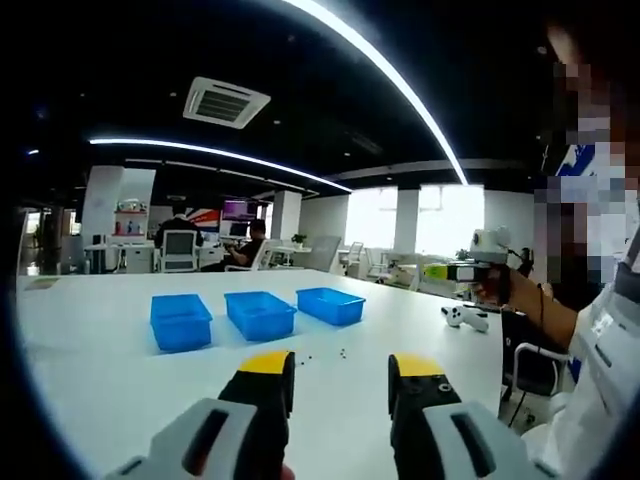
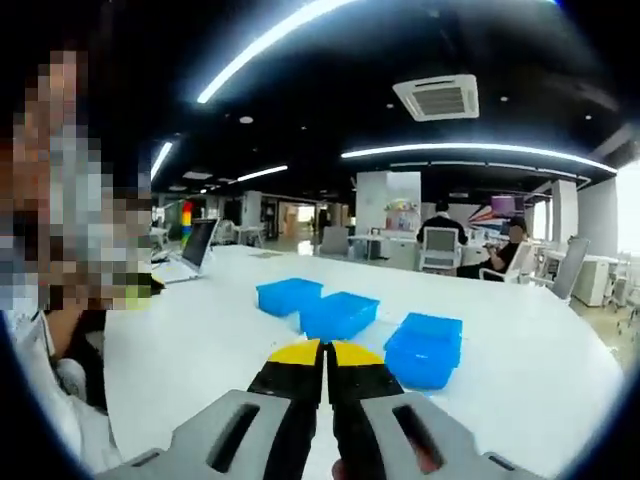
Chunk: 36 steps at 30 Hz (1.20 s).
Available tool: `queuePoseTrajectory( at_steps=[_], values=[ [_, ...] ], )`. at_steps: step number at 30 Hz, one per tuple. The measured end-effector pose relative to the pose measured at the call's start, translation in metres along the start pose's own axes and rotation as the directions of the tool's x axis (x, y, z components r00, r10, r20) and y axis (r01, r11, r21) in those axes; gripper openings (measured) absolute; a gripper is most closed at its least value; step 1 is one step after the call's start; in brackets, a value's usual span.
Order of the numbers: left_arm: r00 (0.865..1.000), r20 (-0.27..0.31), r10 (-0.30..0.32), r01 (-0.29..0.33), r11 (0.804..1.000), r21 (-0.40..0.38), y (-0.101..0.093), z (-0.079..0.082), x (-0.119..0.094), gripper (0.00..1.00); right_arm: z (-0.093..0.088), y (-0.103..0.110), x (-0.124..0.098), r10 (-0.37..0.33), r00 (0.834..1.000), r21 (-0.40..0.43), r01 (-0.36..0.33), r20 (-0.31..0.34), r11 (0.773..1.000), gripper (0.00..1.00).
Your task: Pick up the resistors one by one and place each resistor into its matching bin, sorting the parts by color and model until every resistor is separated into the correct bin for its type
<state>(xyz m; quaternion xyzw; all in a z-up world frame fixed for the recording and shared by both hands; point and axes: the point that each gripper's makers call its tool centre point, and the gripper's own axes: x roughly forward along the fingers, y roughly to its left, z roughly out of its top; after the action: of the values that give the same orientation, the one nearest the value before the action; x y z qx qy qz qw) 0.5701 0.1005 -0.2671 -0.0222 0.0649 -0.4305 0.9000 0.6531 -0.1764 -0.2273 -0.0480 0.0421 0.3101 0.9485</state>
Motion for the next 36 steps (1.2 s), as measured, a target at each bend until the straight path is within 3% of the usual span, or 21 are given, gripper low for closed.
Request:
queuePoseTrajectory(
  at_steps=[4,10,19,22,23,25,30,32,34,36],
  values=[
    [1.000,0.005,0.000,0.000,1.000,0.001,0.001,0.002,-0.002,0.42,0.003,-0.023,0.027,-0.026,0.999,-0.031,0.025,-0.024,0.999,0.05],
    [1.000,0.010,-0.003,0.002,1.000,0.005,0.000,0.004,-0.003,0.45,0.008,-0.056,0.066,-0.065,0.997,-0.004,0.065,-0.038,0.998,0.05],
    [1.000,0.018,0.006,-0.006,1.000,0.008,0.002,0.007,-0.006,0.46,-0.004,-0.104,0.123,-0.139,0.986,0.016,0.142,-0.095,0.990,0.05],
    [1.000,0.020,0.007,-0.007,1.000,0.009,0.002,0.008,-0.007,0.45,-0.017,-0.114,0.136,-0.136,0.983,0.044,0.143,-0.126,0.989,0.05],
    [1.000,0.020,0.007,-0.007,1.000,0.009,0.002,0.008,-0.007,0.45,-0.023,-0.122,0.140,-0.147,0.979,0.098,0.161,-0.138,0.982,0.05],
    [1.000,0.021,0.010,-0.010,1.000,0.009,0.002,0.008,-0.007,0.45,-0.030,-0.138,0.142,-0.190,0.970,0.098,0.206,-0.151,0.974,0.05],
    [1.000,0.025,0.013,-0.014,1.000,0.009,0.003,0.009,-0.008,0.45,-0.031,-0.149,0.144,-0.226,0.964,0.097,0.241,-0.141,0.966,0.05],
    [1.000,0.024,0.013,-0.013,1.000,0.009,0.003,0.009,-0.008,0.45,-0.034,-0.149,0.144,-0.229,0.962,0.107,0.246,-0.145,0.963,0.13],
    [1.000,0.022,0.012,-0.012,1.000,0.007,0.004,0.009,-0.007,0.45,-0.035,-0.150,0.143,-0.242,0.959,0.106,0.258,-0.145,0.960,0.44],
    [1.000,0.021,0.012,-0.012,1.000,0.007,0.004,0.008,-0.007,0.45,-0.032,-0.148,0.143,-0.231,0.965,0.121,0.246,-0.124,0.962,0.68]
  ],
)
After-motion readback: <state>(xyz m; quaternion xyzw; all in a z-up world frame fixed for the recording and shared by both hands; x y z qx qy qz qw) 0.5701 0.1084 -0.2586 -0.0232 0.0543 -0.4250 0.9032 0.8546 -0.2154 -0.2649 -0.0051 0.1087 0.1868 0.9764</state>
